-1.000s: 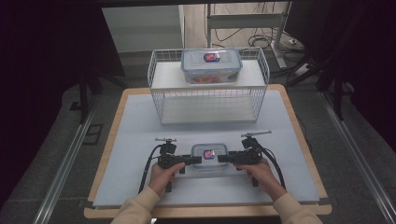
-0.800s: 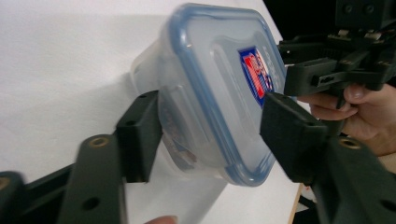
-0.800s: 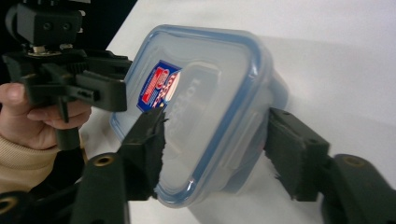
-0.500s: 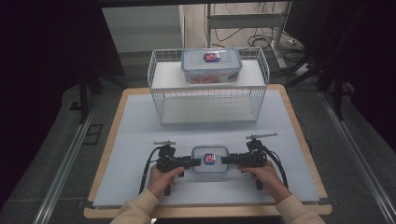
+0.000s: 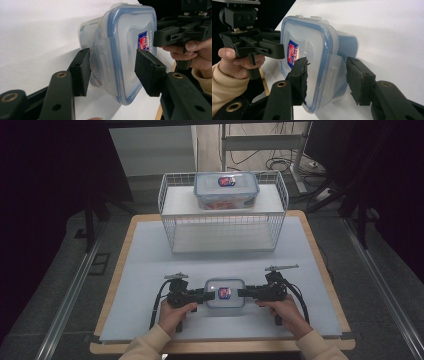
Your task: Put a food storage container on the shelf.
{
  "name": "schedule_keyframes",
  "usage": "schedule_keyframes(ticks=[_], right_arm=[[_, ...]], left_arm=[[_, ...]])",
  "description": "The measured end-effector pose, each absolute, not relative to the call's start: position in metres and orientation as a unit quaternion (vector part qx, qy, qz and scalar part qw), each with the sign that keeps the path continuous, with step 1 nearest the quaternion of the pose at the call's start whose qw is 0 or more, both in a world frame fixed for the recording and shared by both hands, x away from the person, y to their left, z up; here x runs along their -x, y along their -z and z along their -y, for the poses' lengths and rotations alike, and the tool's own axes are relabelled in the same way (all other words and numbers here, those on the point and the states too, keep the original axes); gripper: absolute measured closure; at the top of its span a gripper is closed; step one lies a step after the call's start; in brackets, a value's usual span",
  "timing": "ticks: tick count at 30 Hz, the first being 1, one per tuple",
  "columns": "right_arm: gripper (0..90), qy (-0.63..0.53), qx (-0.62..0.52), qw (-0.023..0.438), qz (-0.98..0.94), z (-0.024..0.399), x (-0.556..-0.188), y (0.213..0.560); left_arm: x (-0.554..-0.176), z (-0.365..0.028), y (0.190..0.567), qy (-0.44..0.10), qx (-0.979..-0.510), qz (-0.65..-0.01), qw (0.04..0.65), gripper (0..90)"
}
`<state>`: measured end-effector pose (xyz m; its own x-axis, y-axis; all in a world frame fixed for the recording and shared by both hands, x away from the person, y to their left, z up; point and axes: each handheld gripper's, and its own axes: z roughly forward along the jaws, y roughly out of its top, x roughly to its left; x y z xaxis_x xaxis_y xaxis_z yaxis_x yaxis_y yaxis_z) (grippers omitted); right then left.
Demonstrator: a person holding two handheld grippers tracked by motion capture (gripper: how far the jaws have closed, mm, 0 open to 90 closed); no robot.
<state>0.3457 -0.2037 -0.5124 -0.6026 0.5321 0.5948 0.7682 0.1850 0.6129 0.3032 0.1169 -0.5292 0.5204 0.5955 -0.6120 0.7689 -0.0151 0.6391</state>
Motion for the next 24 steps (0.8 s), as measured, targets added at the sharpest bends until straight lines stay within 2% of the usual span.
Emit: schedule_keyframes(ticks=[24], right_arm=[[53.5,0.497,0.412,0.102,0.757,0.203,-0.343,0.501]], left_arm=[[-0.302,-0.117,0.512,0.052,-0.713,-0.471,0.517,49.5]])
